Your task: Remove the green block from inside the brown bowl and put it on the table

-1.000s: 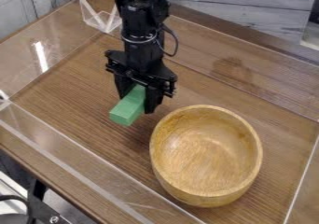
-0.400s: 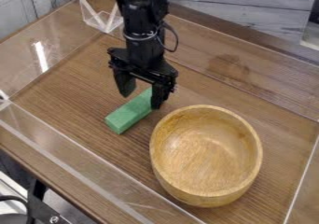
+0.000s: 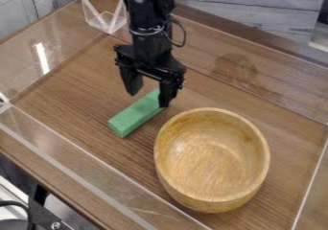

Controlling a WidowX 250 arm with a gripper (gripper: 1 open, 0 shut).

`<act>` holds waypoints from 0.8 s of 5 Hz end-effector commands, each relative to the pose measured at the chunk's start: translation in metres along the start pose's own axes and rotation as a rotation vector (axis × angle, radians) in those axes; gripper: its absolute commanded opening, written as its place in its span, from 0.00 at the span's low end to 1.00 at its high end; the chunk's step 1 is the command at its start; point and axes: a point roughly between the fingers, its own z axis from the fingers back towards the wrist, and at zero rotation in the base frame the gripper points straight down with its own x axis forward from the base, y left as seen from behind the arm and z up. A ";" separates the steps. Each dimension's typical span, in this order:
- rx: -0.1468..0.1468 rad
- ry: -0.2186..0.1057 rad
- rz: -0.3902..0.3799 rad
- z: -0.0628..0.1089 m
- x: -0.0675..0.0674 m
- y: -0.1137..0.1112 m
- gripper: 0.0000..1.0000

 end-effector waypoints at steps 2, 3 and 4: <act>-0.007 -0.063 -0.004 0.018 0.016 0.002 1.00; -0.014 -0.067 -0.005 0.019 0.019 0.002 1.00; -0.020 -0.069 -0.006 0.018 0.022 0.003 1.00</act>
